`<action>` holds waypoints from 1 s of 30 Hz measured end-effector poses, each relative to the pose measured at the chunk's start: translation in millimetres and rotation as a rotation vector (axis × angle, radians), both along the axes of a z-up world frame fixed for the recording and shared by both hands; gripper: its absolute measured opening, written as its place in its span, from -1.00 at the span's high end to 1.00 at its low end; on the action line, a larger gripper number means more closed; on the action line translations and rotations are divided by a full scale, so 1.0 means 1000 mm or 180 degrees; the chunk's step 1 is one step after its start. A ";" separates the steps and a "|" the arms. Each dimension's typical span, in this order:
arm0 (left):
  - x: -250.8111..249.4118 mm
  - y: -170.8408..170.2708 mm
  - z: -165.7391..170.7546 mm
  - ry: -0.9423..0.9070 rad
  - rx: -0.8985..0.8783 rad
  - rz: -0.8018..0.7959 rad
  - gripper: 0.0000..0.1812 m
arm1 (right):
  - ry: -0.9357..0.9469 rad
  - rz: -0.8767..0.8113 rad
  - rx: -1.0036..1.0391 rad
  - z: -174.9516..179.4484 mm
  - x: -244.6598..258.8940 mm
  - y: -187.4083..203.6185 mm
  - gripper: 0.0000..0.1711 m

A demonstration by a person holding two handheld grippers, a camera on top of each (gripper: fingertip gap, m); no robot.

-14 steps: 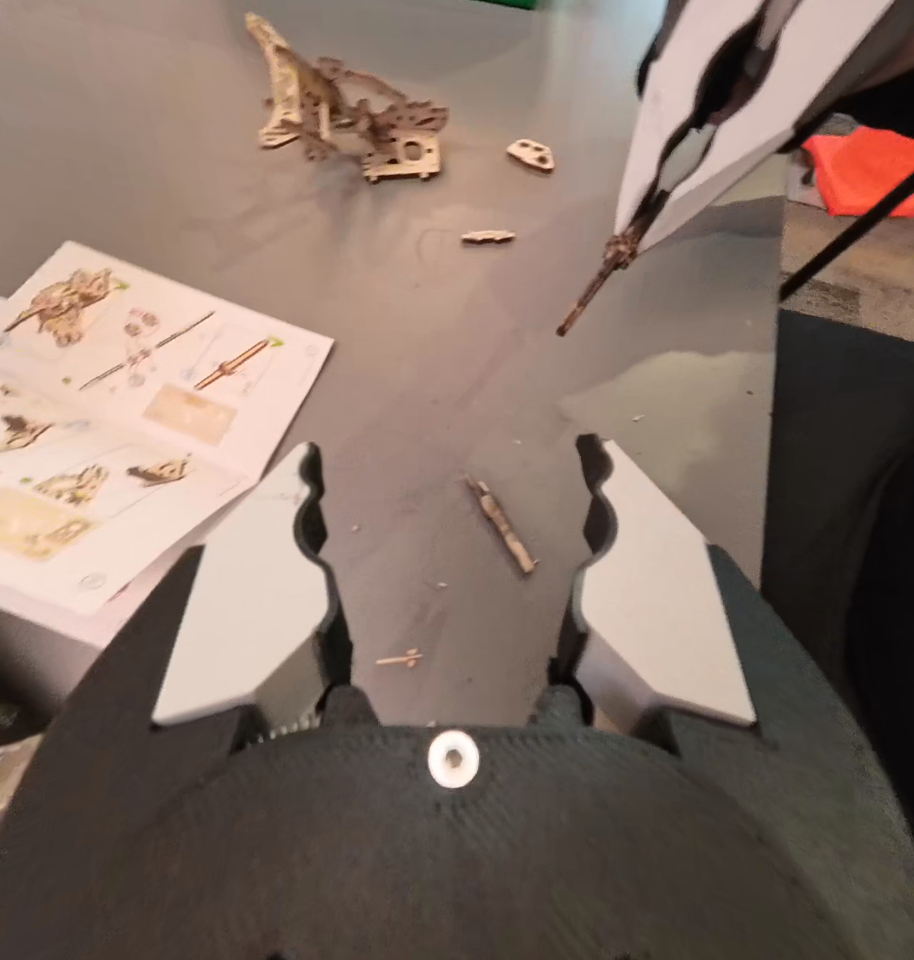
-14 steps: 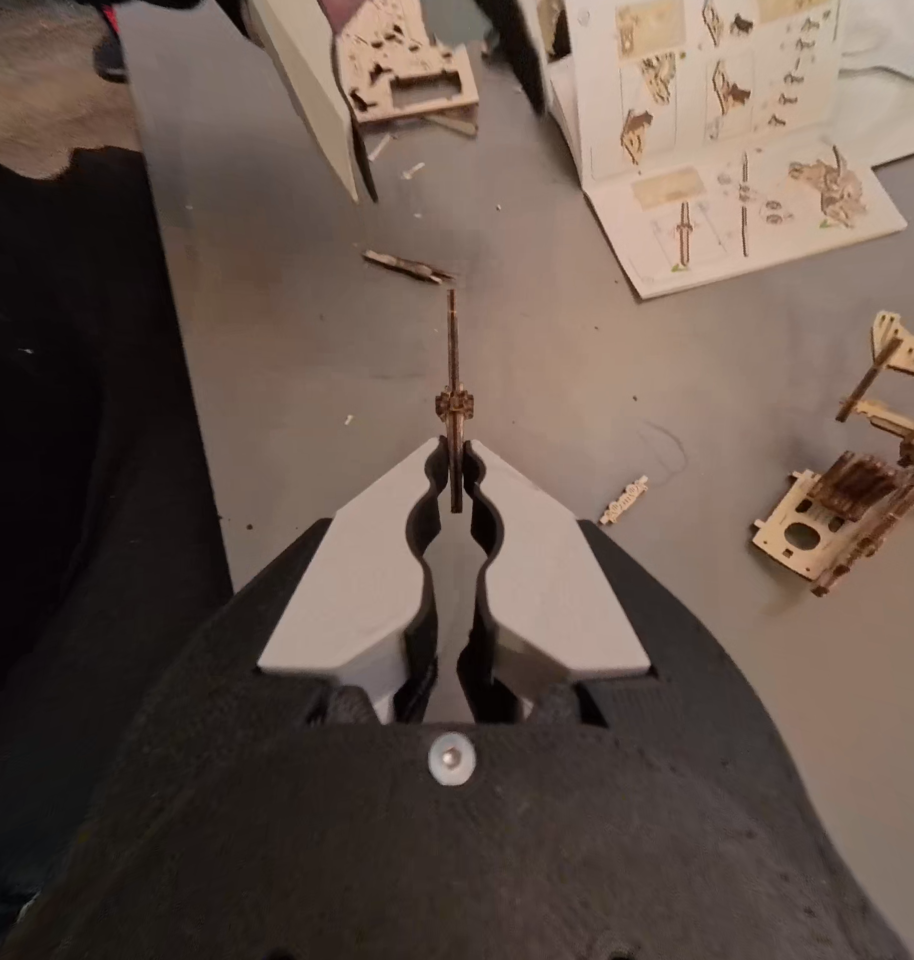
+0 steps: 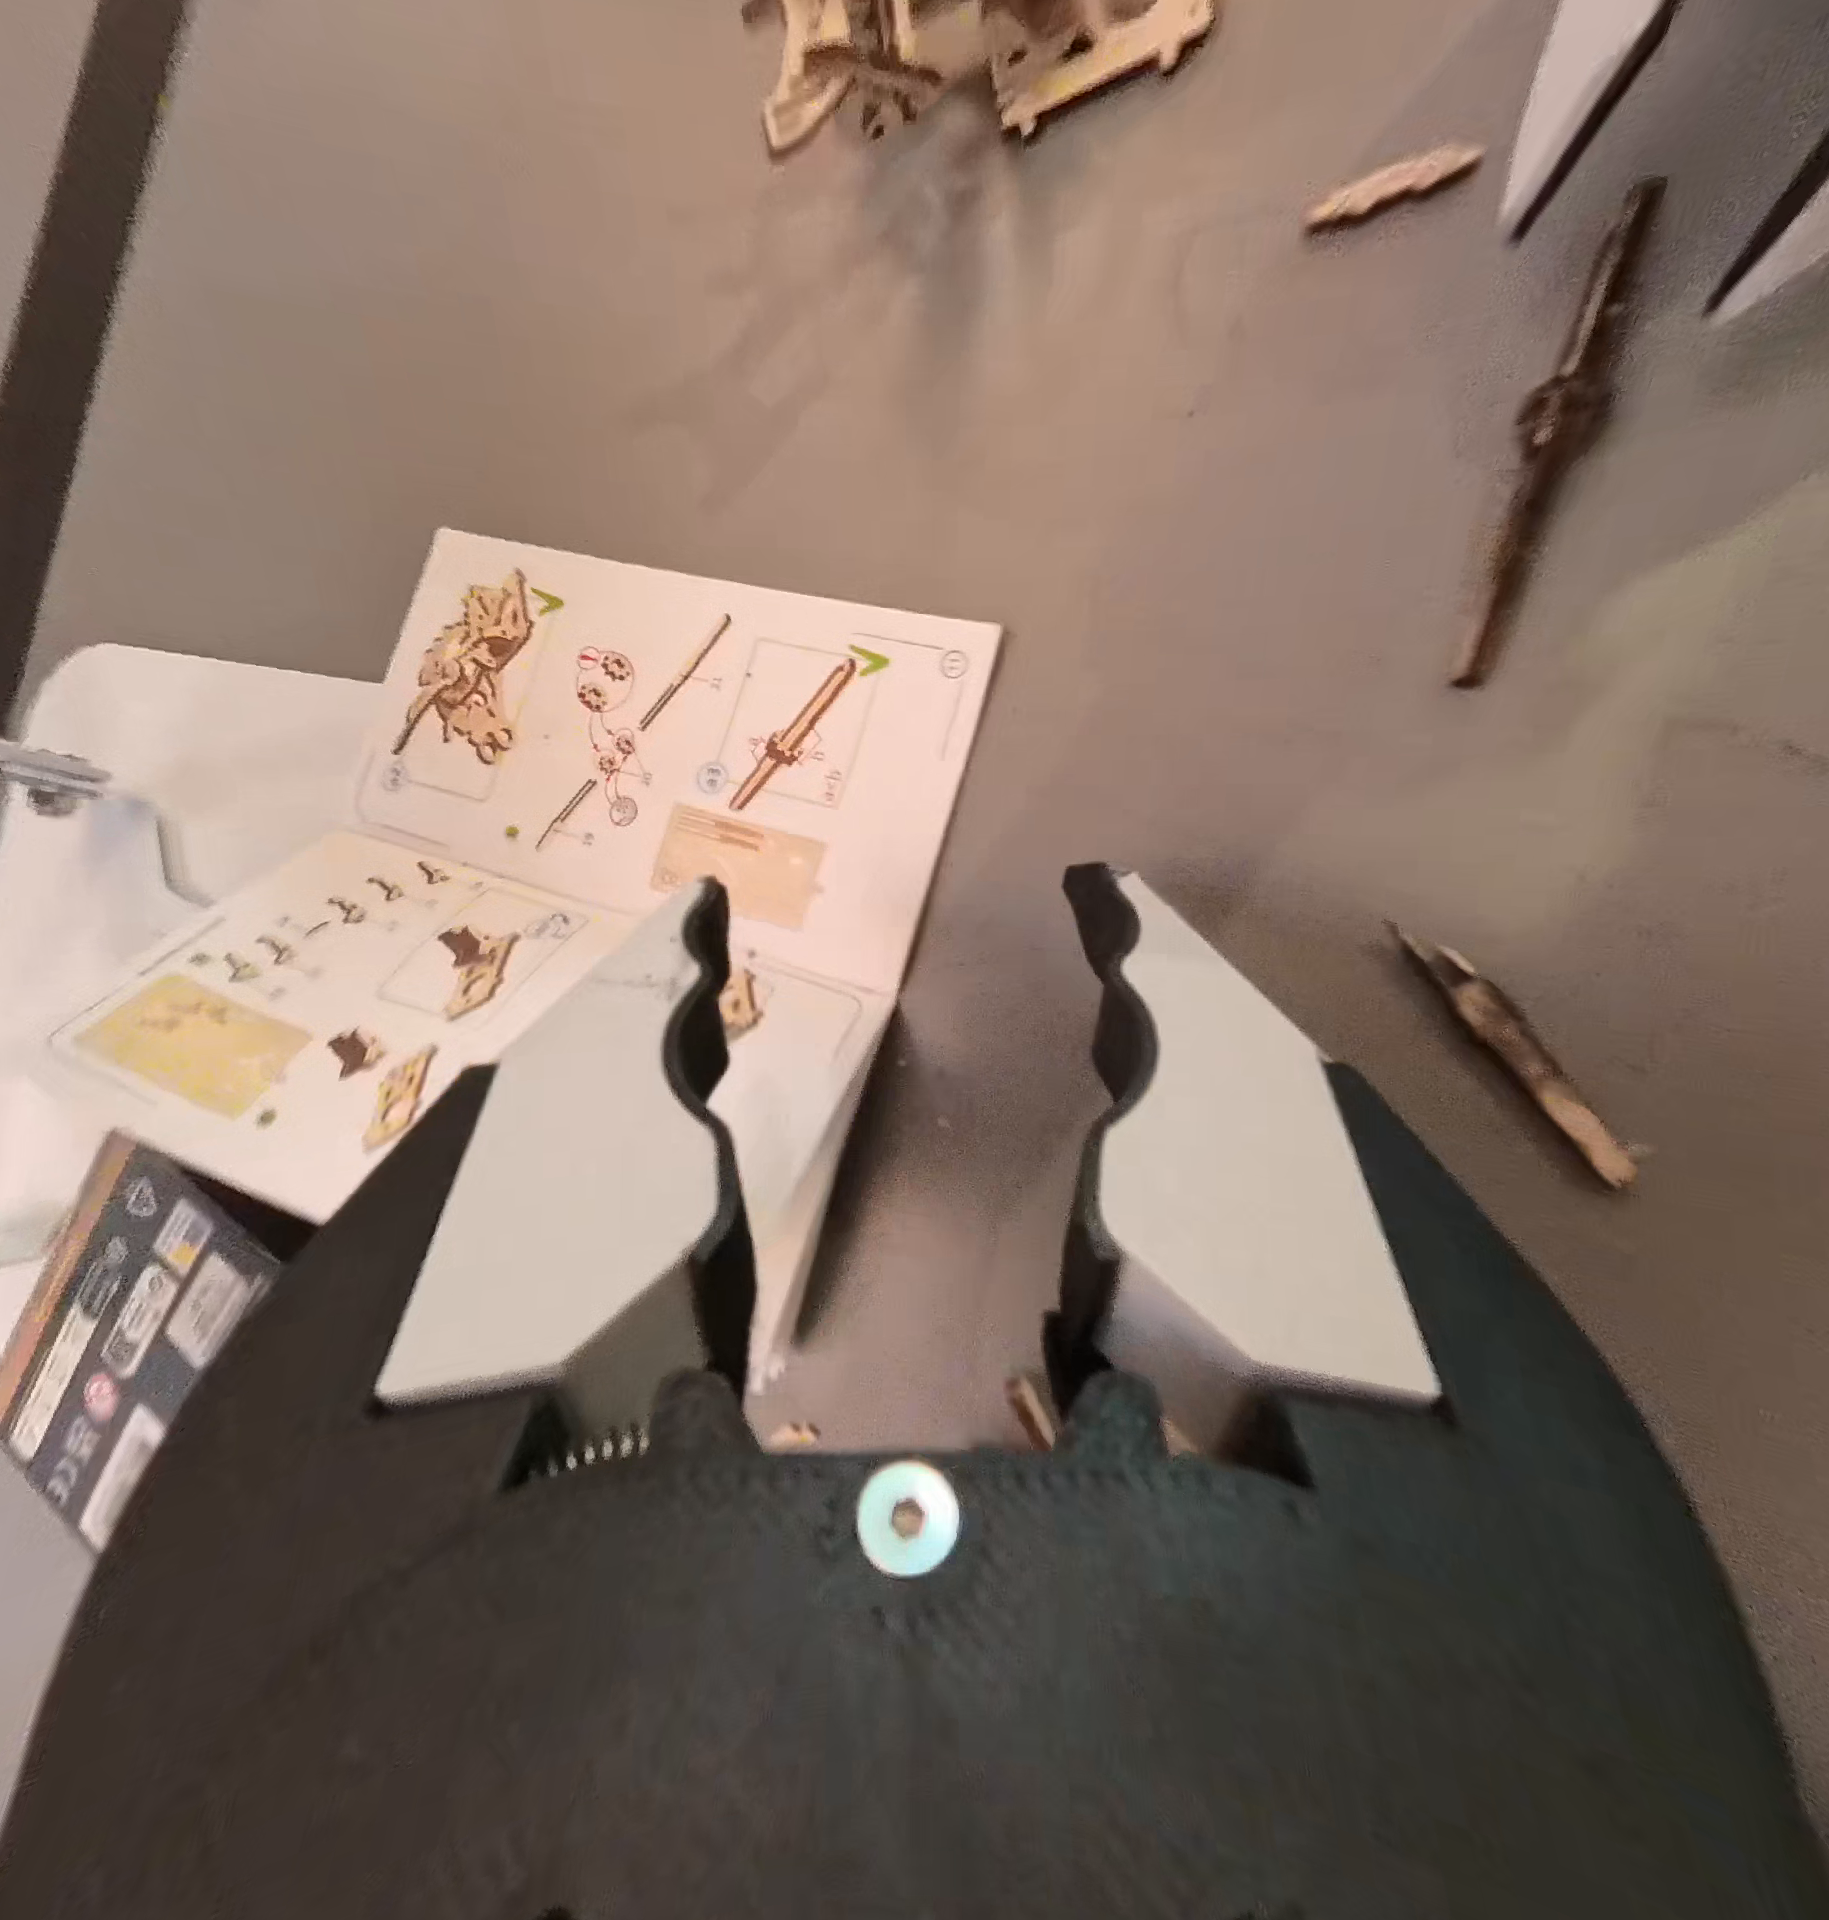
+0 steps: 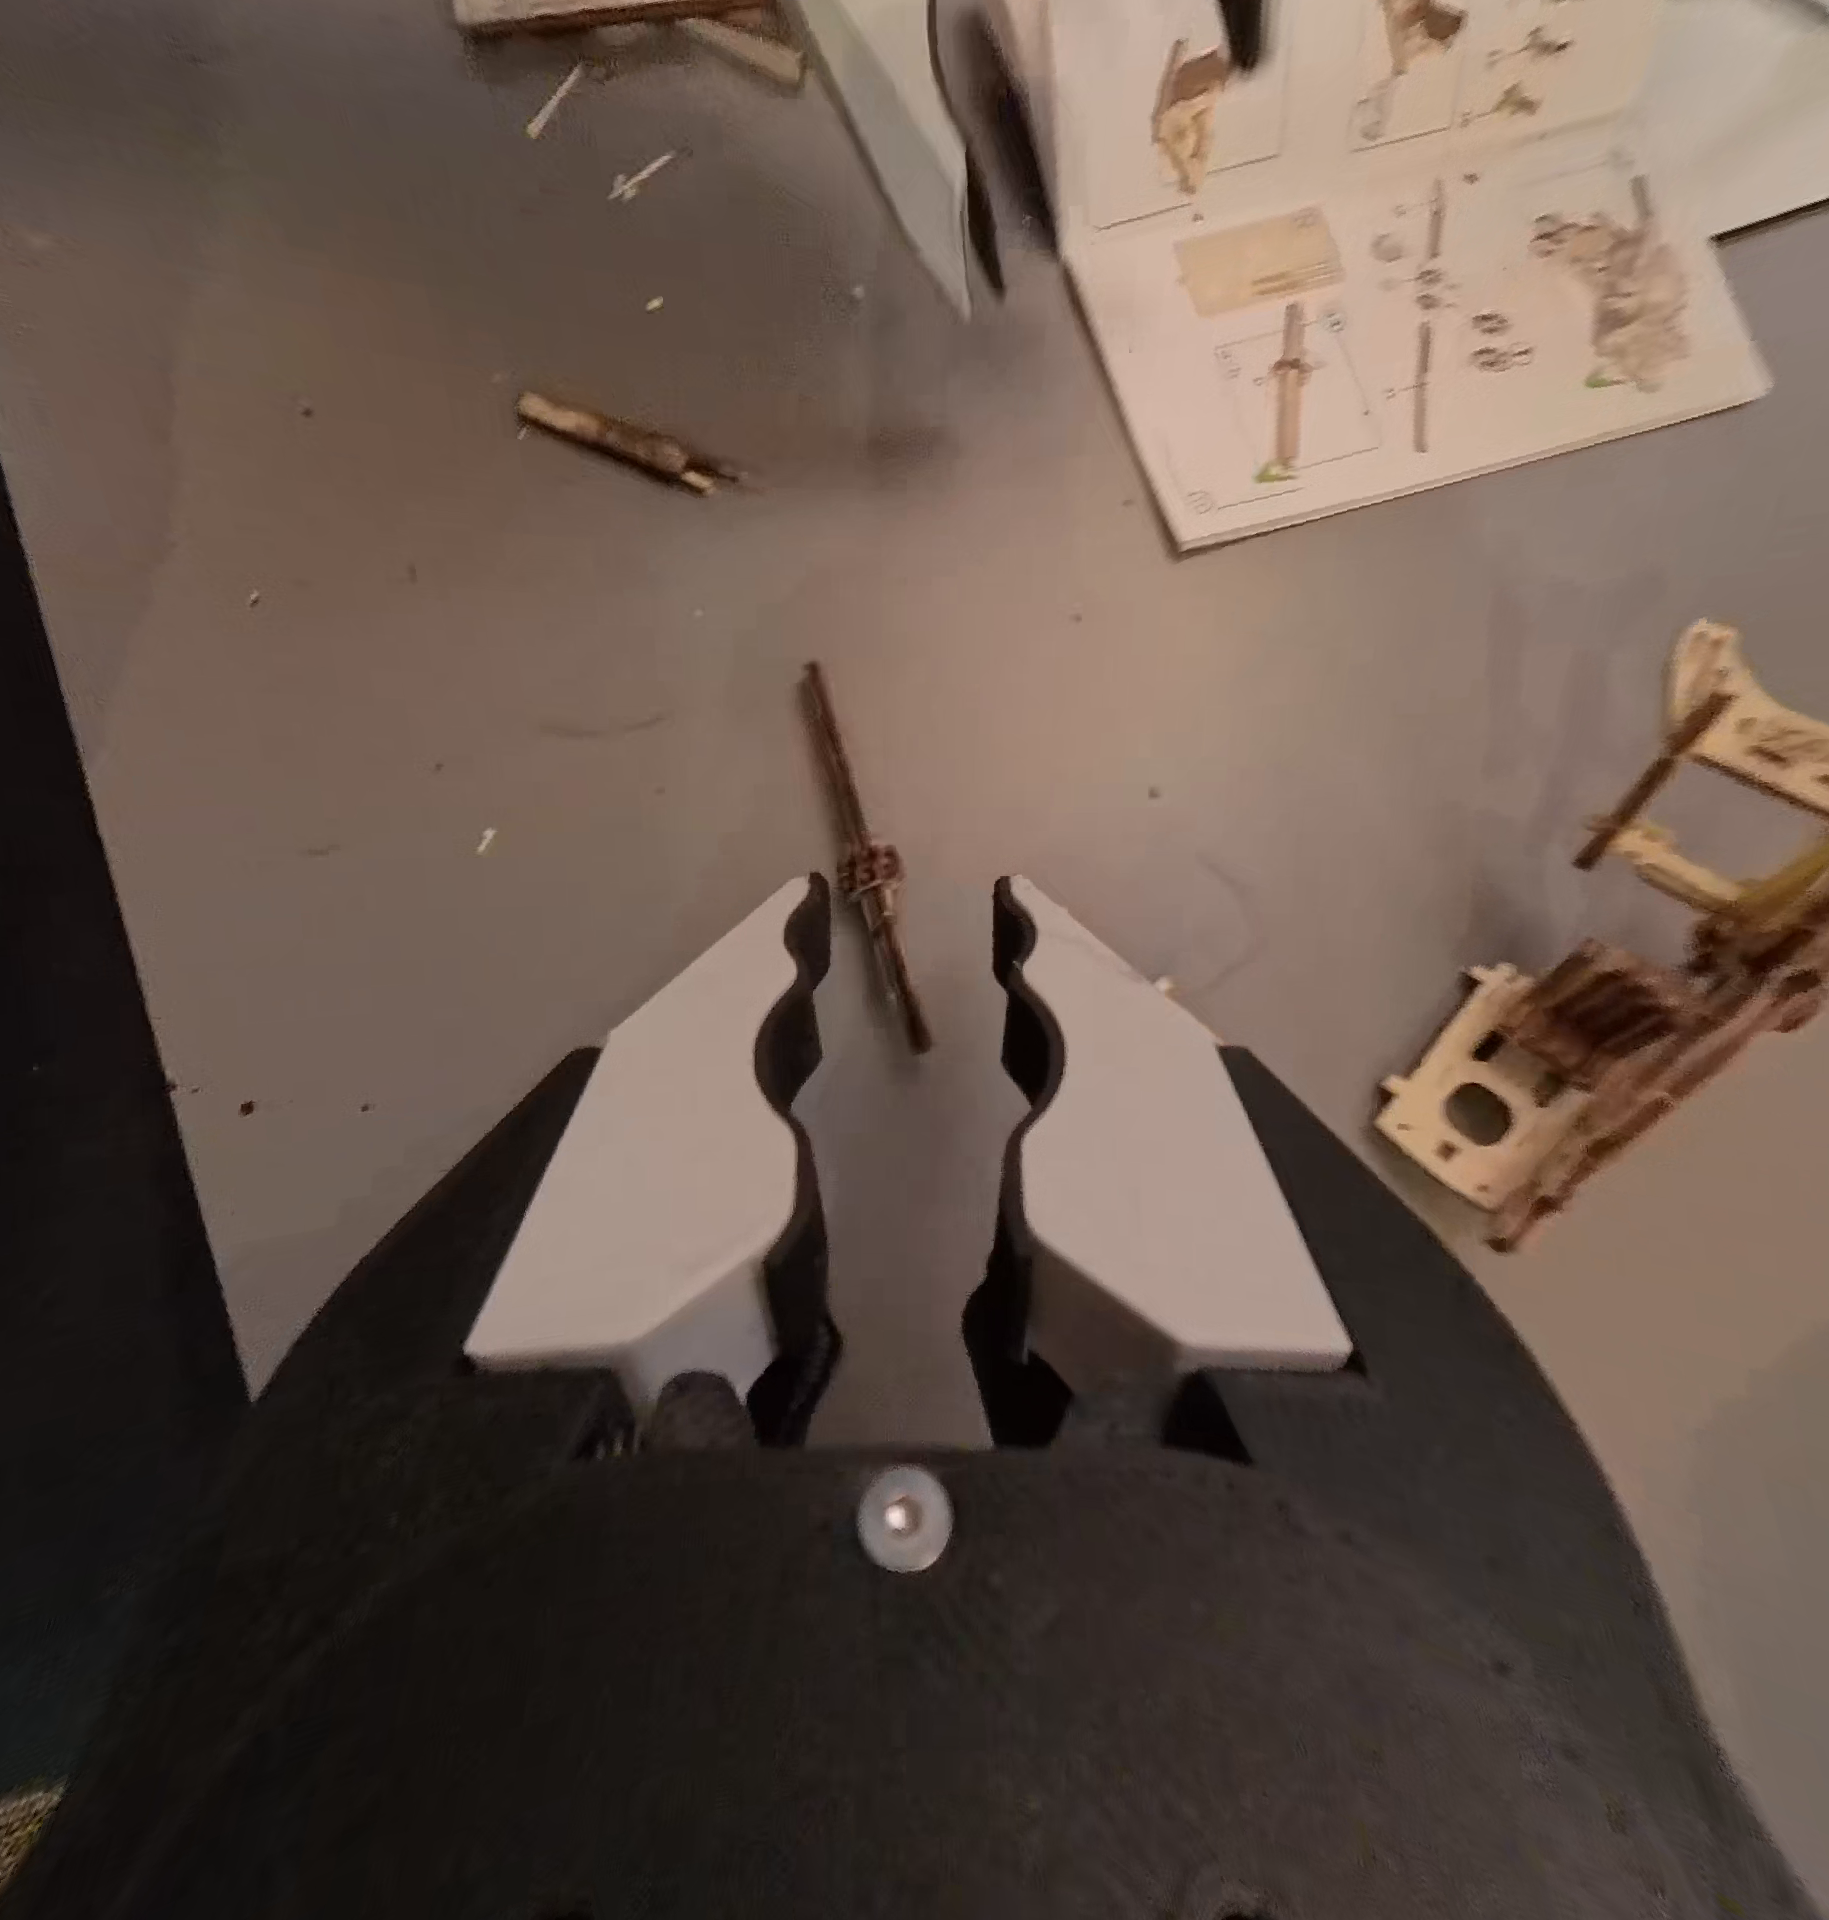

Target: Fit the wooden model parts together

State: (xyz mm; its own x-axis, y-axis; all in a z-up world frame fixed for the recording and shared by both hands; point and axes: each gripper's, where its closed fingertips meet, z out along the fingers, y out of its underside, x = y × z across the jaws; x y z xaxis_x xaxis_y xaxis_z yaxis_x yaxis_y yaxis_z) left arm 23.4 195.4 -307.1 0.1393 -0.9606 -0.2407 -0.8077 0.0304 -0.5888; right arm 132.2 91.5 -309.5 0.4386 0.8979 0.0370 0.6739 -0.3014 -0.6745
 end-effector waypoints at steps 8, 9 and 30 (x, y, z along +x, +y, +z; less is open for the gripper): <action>0.003 0.023 -0.032 0.0015 -0.0889 0.0368 0.13 | 0.0118 -0.0119 0.0203 0.034 -0.022 0.054 0.60; 0.003 0.021 -0.032 -0.0051 -0.0957 0.0389 0.10 | 0.0152 -0.0128 0.0186 0.035 -0.027 0.061 0.57; -0.005 -0.076 -0.016 -0.0849 -0.1846 0.0717 0.14 | -0.0214 -0.0300 -0.0265 -0.024 -0.083 0.107 0.53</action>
State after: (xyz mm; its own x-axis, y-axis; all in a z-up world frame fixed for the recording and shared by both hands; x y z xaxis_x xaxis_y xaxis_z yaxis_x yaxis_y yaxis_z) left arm 18.2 119.0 -323.5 0.3345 -0.8644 0.3754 -0.5820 -0.5028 -0.6392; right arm 48.9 198.9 -333.4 0.5202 0.8541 -0.0038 0.6829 -0.4186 -0.5987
